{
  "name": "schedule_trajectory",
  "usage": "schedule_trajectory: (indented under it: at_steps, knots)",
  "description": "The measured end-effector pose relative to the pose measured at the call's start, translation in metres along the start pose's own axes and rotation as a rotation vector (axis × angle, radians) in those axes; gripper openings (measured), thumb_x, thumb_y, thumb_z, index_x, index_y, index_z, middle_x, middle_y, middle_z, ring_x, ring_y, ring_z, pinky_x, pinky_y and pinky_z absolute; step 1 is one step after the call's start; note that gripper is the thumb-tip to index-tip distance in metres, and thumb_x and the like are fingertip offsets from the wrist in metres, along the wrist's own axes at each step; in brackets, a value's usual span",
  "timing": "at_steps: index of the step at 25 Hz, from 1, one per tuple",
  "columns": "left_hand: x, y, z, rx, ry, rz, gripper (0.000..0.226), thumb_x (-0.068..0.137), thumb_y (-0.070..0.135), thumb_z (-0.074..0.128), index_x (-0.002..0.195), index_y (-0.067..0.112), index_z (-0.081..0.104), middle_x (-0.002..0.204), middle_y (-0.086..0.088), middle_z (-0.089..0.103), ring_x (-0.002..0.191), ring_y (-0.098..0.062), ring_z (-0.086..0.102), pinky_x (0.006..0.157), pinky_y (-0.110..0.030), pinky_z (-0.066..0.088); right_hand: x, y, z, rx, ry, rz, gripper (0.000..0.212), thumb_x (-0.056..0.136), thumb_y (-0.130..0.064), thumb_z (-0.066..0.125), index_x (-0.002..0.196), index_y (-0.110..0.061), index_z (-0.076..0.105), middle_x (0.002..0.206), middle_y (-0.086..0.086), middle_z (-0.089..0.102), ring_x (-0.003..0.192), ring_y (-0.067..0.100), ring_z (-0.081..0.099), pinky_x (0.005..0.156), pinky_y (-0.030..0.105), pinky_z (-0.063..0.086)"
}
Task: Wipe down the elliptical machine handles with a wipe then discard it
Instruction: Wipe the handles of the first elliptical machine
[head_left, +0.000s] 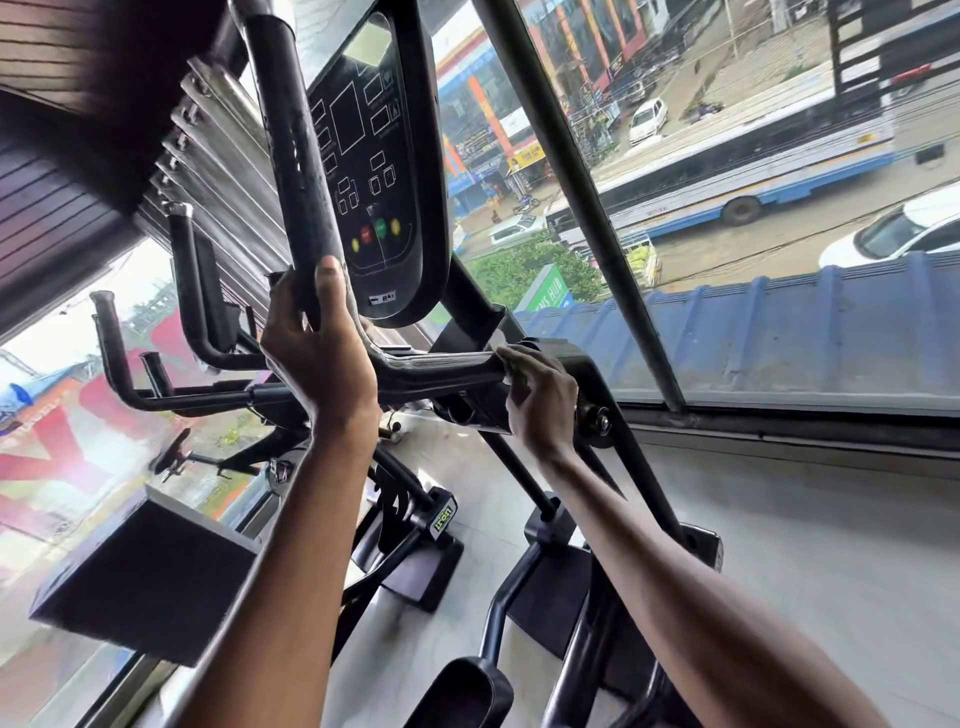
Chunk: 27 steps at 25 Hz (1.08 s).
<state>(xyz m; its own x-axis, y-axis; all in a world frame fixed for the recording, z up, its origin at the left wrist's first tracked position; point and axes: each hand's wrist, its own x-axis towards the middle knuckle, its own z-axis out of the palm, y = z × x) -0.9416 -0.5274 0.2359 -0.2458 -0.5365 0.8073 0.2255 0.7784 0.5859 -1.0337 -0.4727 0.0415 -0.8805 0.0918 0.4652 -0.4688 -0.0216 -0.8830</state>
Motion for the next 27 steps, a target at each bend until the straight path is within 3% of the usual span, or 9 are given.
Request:
schedule_trajectory:
  at_steps: [3,7,11,14,16,19,21,24,27]
  knots:
    - [-0.001,0.002,-0.001,-0.008,0.000,-0.002,0.016,0.093,0.035,0.065,0.080,0.027,0.069,0.069,-0.008,0.063,0.049,-0.029,0.057,0.049,-0.055,0.052,0.002,0.001,0.001,-0.012,0.005,0.153,0.027,0.091,-0.003,0.066,0.114,-0.013,0.076,0.114,0.003,0.075,0.105,0.019,0.070,0.100,0.032,0.051]
    - [0.001,0.000,0.000,-0.018,-0.003,-0.003,0.017,0.091,0.041,0.065,0.078,0.032,0.069,0.072,-0.015,0.064,0.056,-0.042,0.060,0.054,-0.058,0.053,-0.003,-0.004,0.002,0.023,0.023,0.049,0.031,0.086,0.002,0.069,0.111,-0.013,0.078,0.114,0.000,0.075,0.106,0.012,0.067,0.103,0.020,0.045]
    - [0.002,-0.004,-0.002,-0.017,-0.016,-0.006,0.022,0.090,0.044,0.066,0.085,0.023,0.073,0.076,-0.016,0.065,0.062,-0.044,0.063,0.058,-0.059,0.054,0.004,0.006,0.003,-0.012,-0.007,0.195,0.036,0.085,0.005,0.067,0.116,-0.011,0.075,0.119,0.004,0.073,0.111,0.020,0.068,0.106,0.031,0.048]
    - [0.003,-0.001,-0.004,-0.065,-0.059,-0.061,0.033,0.092,0.041,0.066,0.095,0.009,0.071,0.078,-0.018,0.065,0.059,-0.035,0.065,0.056,-0.044,0.055,-0.005,0.005,0.006,0.016,0.025,0.086,0.036,0.086,0.003,0.068,0.117,-0.014,0.075,0.119,-0.001,0.073,0.110,0.012,0.066,0.106,0.028,0.048]
    - [0.002,0.000,-0.009,-0.111,-0.126,-0.132,0.026,0.092,0.037,0.068,0.088,0.012,0.068,0.074,-0.007,0.061,0.056,-0.014,0.061,0.058,-0.030,0.050,-0.003,0.010,0.006,0.008,0.033,0.134,0.033,0.088,0.001,0.068,0.118,-0.011,0.074,0.118,0.002,0.074,0.108,0.014,0.069,0.102,0.030,0.051]
    - [0.003,0.003,-0.015,-0.281,-0.290,-0.310,0.025,0.090,0.042,0.072,0.083,0.018,0.066,0.072,-0.008,0.064,0.057,-0.023,0.059,0.060,-0.035,0.051,-0.005,0.010,0.008,-0.021,0.094,0.078,0.027,0.089,-0.004,0.068,0.113,-0.013,0.077,0.111,0.001,0.076,0.102,0.011,0.069,0.096,0.022,0.050]
    - [0.007,0.000,-0.021,-0.368,-0.412,-0.365,0.026,0.092,0.038,0.070,0.097,0.013,0.064,0.072,-0.008,0.065,0.057,-0.024,0.060,0.060,-0.035,0.053,-0.010,0.008,0.014,-0.010,0.147,0.062,0.027,0.089,-0.002,0.070,0.113,-0.012,0.077,0.113,0.001,0.075,0.103,0.001,0.064,0.097,0.016,0.048]
    - [0.016,-0.004,-0.030,-0.509,-0.610,-0.442,0.037,0.094,0.034,0.065,0.115,0.005,0.058,0.079,-0.012,0.069,0.065,-0.025,0.066,0.068,-0.037,0.057,-0.019,0.005,0.026,0.072,0.268,0.207,0.030,0.087,0.003,0.072,0.114,-0.009,0.076,0.114,0.002,0.074,0.097,-0.014,0.058,0.088,0.006,0.048]
    - [0.022,-0.017,-0.038,-0.586,-0.761,-0.507,0.043,0.095,0.037,0.062,0.119,0.001,0.061,0.087,-0.017,0.073,0.078,-0.030,0.072,0.078,-0.039,0.059,-0.029,-0.010,0.047,0.323,0.402,0.318,0.020,0.091,-0.009,0.071,0.109,-0.014,0.077,0.110,-0.005,0.074,0.100,-0.002,0.067,0.090,0.019,0.055]
